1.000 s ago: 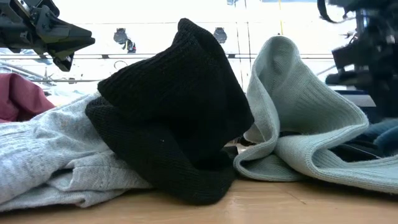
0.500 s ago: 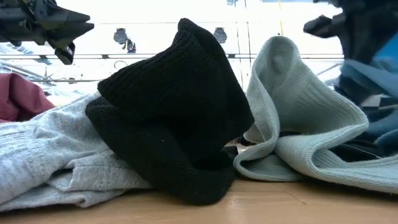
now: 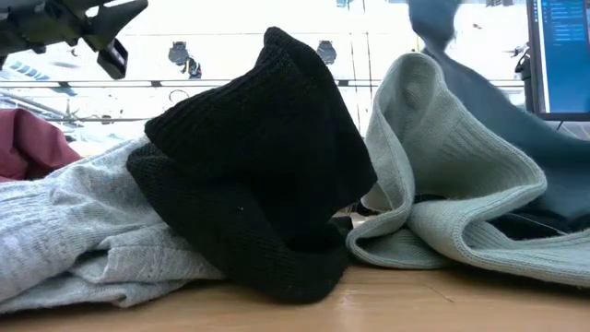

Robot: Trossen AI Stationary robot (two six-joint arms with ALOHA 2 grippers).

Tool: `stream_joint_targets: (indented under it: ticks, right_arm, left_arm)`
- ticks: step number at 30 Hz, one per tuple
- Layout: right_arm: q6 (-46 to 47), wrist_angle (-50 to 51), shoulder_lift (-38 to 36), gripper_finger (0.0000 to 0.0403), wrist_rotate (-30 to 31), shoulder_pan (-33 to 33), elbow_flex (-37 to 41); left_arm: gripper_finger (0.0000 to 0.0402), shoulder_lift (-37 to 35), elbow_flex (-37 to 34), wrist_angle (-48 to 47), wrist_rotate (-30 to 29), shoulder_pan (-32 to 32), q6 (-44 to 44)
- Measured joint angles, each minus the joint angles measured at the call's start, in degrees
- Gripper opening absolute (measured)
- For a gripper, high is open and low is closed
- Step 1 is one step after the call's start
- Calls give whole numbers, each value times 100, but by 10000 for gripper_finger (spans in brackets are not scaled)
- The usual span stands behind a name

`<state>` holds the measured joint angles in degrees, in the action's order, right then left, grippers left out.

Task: Pick & Place Cloths
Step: Put the blue sock into the transparent bin

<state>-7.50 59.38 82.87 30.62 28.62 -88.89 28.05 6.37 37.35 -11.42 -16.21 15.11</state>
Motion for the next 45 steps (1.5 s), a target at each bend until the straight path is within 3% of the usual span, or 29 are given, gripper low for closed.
stream_joint_targets:
  ticks: [6, 14, 19, 27, 35, 45]
  right_arm:
    - [-1723, -1382, 0, 0, 415, 0, -423]
    - [-4303, -4009, 0, 0, 415, -11, -482]
    - [-5142, -5063, 0, 0, 381, -15, -482]
    - [-5487, -5774, 0, 0, 43, -78, -482]
    - [-5302, -5791, 0, 0, -67, -129, -482]
    - [-5031, -5756, 15, 0, -52, -133, -447]
  left_arm:
    - [123, 1012, 105, 1284, 2, 0, -516]
    - [229, 2155, 1048, 1333, 240, 4, -813]
    - [263, 2899, 1794, 1277, 451, 4, -1185]
    - [269, 3966, 3134, 595, 455, 17, -1742]
    - [269, 4901, 4341, 72, 946, 92, -1846]
    - [269, 5603, 5099, -46, 1300, 290, -1980]
